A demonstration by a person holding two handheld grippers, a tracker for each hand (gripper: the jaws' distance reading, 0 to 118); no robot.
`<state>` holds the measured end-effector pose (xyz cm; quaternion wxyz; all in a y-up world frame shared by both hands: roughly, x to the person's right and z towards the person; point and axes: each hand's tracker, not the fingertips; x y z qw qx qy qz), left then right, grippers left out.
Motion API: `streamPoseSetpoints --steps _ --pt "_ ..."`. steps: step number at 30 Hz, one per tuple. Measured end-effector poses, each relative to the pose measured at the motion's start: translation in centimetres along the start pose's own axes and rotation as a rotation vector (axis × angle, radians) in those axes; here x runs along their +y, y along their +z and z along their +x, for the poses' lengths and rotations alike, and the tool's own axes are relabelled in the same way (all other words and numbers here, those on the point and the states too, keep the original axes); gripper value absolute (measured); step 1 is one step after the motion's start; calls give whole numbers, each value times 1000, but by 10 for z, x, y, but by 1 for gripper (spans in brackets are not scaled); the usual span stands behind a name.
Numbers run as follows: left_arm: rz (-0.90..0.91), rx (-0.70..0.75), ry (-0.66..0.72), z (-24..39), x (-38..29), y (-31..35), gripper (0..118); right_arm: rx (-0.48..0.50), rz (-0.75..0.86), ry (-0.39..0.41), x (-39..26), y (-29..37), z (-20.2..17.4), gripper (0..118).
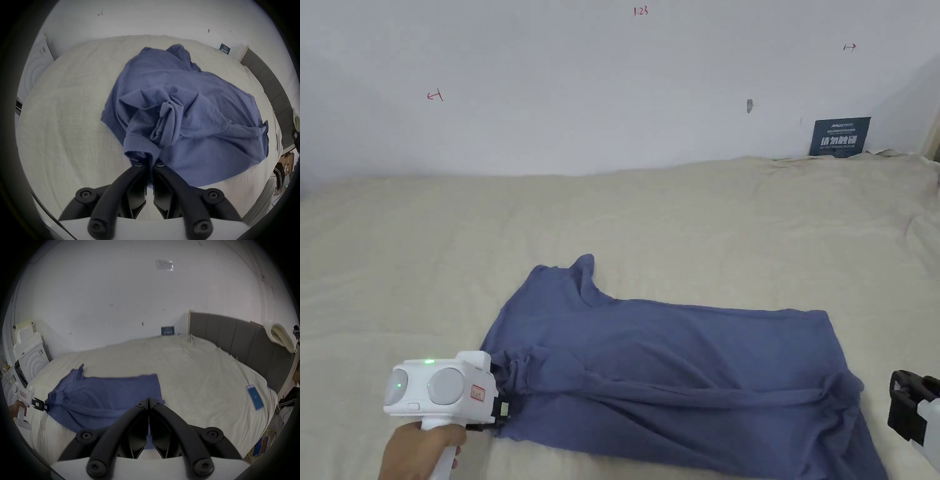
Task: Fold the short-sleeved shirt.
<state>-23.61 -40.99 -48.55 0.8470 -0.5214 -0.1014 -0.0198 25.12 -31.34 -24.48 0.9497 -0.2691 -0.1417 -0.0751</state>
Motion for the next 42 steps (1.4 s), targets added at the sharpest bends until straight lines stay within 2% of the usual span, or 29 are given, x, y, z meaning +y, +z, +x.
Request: streamPoseSetpoints --steps 1,5,6,7,8,9,10,11,12,18,19,20,22,23,24,30,37,42 --pt "7 -1 1 -1 1 4 4 2 -27 -11 -3 -7 2 0" --pt "56 -41 21 -2 3 22 4 -19 -166 53 -24 -40 6 1" --pt "67 -42 20 -2 4 26 4 -19 -217 35 -31 -51 9 3" --pt "68 -44 16 -3 5 28 4 -9 -245 17 -37 -59 11 10" --pt "71 -47 11 -2 5 29 4 -14 -274 3 -42 -67 12 26" --pt "73 -48 8 -2 5 30 4 -6 -292 -14 -47 -73 13 55" --pt "75 -48 6 -2 5 32 4 -11 -306 -17 -52 -80 14 76" --pt "77 -49 4 -1 5 32 4 -11 -339 -27 -55 -85 14 90" --pt "78 -49 4 -1 5 32 4 -16 -370 -14 -59 -90 13 97" --pt "74 -50 -2 -3 3 31 4 -39 -430 22 -69 -95 -4 96" --pt "72 -49 -4 -3 2 30 4 -38 -428 29 -71 -96 -5 94" --pt "70 -48 -4 -3 2 30 4 -38 -426 31 -71 -96 -6 85" --pt "64 -46 -2 -4 0 28 4 -45 -420 36 -73 -101 2 29" --pt "63 -47 1 -5 -1 27 4 -51 -409 34 -73 -101 3 9" --pt "61 -48 2 -5 -1 27 4 -37 -411 32 -73 -101 5 5" --pt "63 -54 26 -9 -11 28 4 -9 -400 -8 -69 -97 20 2" --pt "96 -87 82 -17 -39 55 4 48 -330 -36 -55 -57 23 2" --pt "107 -94 95 -23 -74 83 4 66 -300 -17 -50 -22 31 2"
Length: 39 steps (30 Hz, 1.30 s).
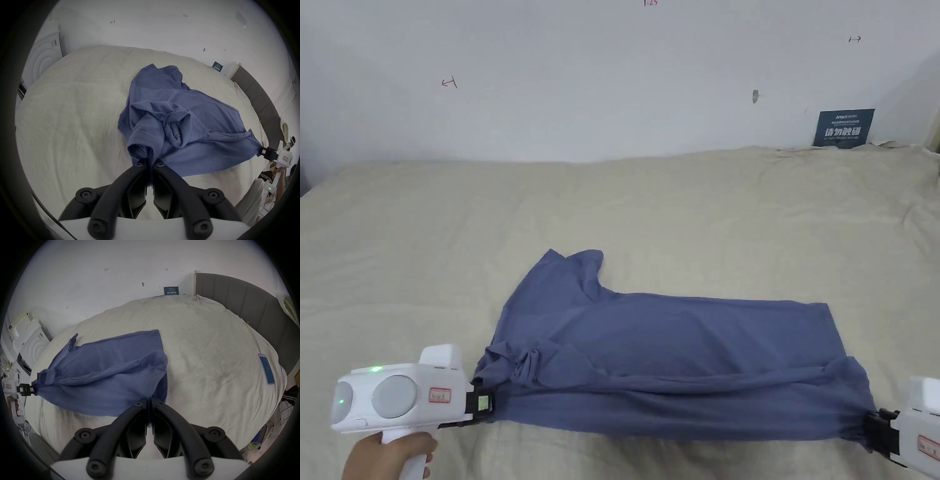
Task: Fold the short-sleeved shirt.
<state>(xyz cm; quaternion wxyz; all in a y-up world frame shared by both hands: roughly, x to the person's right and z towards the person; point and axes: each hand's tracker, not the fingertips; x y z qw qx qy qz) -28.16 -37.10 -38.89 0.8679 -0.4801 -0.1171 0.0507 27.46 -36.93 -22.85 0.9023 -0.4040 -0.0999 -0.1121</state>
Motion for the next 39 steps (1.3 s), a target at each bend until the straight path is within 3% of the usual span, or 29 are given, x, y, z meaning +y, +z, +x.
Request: streamPoseSetpoints --steps 9,14,21,28,29,31,32,33,34,35,36,39 --pt "-24 -23 49 -10 -76 48 4 45 -38 10 -39 41 16 2" --pt "-59 -11 68 -9 -114 52 4 18 -99 35 -61 34 20 2" --pt "-108 55 56 -4 -128 24 4 -30 -210 64 -81 -4 18 2" --pt "-117 86 69 1 -133 20 6 -29 -205 52 -74 3 23 3" --pt "-112 82 75 1 -132 22 12 -24 -199 52 -72 6 22 4" --pt "-104 85 78 3 -130 27 41 -14 -172 64 -68 14 19 9" --pt "-99 94 73 4 -128 30 64 -19 -164 72 -66 18 18 20" --pt "-92 106 66 7 -127 34 92 -18 -148 78 -63 22 17 45" --pt "-78 118 61 9 -125 37 108 -17 -134 85 -59 26 16 67" --pt "-58 129 60 11 -123 42 116 -12 -124 89 -57 31 13 83" --pt "-15 136 57 13 -120 48 116 -3 -100 95 -53 37 11 93" --pt "52 132 43 20 -111 63 116 4 -15 109 -41 55 4 94"
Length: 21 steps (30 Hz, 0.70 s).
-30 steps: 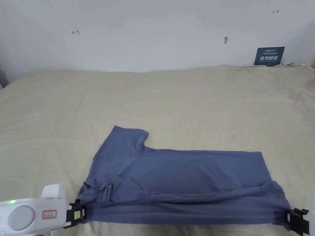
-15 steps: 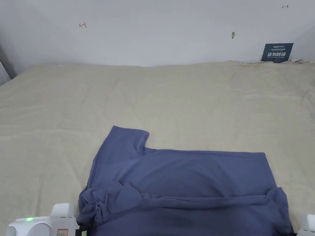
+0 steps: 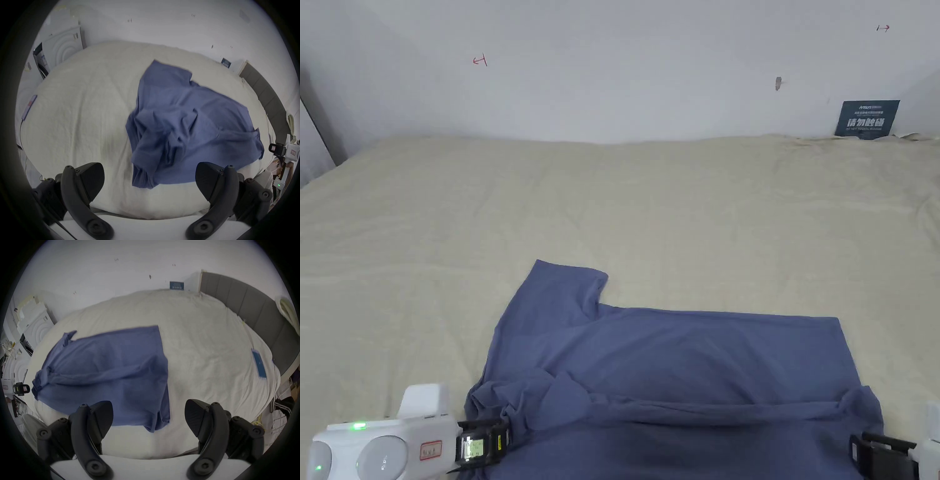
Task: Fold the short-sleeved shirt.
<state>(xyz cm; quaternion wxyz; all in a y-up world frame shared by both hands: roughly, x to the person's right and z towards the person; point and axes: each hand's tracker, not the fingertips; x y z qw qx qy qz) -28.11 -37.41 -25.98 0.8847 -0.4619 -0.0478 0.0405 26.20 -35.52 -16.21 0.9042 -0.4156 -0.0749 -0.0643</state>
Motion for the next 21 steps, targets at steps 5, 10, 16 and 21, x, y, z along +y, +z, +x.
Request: streamPoseSetpoints --steps 5,10,16,21 --pt "130 0 -40 15 25 29 116 24 144 -1 26 32 -9 96" --pt "275 -3 -92 35 59 56 116 28 315 8 52 61 -20 104" --pt "459 -11 -164 60 91 71 115 -7 506 37 73 79 -32 106" --pt "553 2 -206 77 96 66 103 -23 595 63 78 83 -40 103"
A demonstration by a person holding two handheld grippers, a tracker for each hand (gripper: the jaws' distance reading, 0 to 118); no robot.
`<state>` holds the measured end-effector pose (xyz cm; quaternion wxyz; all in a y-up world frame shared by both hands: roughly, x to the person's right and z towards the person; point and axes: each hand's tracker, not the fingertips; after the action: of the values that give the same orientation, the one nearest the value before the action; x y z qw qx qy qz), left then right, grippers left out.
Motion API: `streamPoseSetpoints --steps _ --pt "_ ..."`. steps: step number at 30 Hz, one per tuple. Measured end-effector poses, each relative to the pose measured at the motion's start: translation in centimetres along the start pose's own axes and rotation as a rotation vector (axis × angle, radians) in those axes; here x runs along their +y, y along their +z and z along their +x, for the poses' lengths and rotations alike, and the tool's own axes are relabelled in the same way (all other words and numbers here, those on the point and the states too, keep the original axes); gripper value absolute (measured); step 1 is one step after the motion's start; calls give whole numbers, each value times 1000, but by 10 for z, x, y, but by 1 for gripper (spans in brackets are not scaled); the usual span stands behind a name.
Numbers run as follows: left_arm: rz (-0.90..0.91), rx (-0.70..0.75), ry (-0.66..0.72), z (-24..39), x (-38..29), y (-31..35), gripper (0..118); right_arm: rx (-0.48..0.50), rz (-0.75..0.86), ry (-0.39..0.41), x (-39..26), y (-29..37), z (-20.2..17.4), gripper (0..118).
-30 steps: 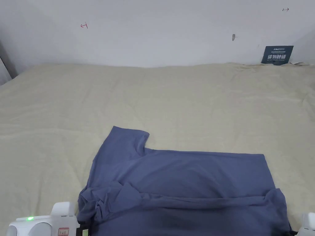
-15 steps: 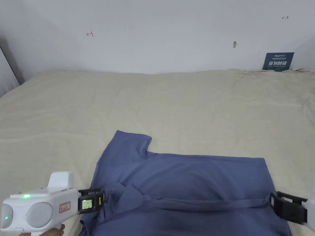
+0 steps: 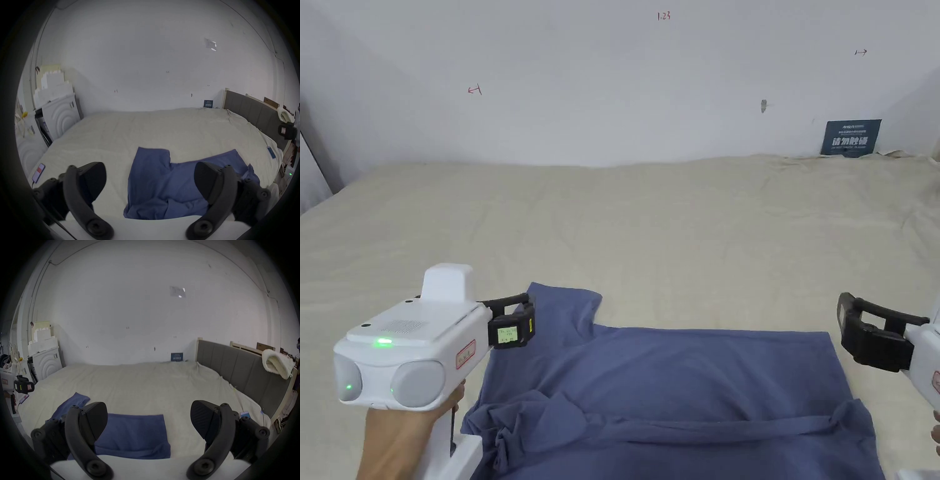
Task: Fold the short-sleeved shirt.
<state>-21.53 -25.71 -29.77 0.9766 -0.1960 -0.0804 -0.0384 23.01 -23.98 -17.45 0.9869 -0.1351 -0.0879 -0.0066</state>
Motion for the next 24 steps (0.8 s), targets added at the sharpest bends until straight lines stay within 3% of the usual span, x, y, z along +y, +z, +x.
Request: streamPoseSetpoints --steps 2,5,6,7,8,10,19,24 --pt "22 -4 2 2 -4 -5 84 -7 25 -2 0 2 -3 89" --pt "26 -7 30 4 -11 -12 49 -8 44 13 -2 0 -8 40" --pt "24 -17 40 4 -14 -14 31 -8 56 21 -4 1 -9 21" --pt "19 -20 46 4 -16 -15 18 -14 65 26 -5 0 -10 6" --pt "17 -21 51 4 -19 -16 8 -16 69 41 -6 0 -11 1" --pt "11 -27 62 2 -23 -18 0 -10 73 71 -7 0 -13 0" --pt "-18 -28 65 -9 -20 -26 0 -13 70 77 -6 -16 -12 0" --pt "-127 -58 99 -25 0 -62 0 -13 58 54 1 -31 -12 0"
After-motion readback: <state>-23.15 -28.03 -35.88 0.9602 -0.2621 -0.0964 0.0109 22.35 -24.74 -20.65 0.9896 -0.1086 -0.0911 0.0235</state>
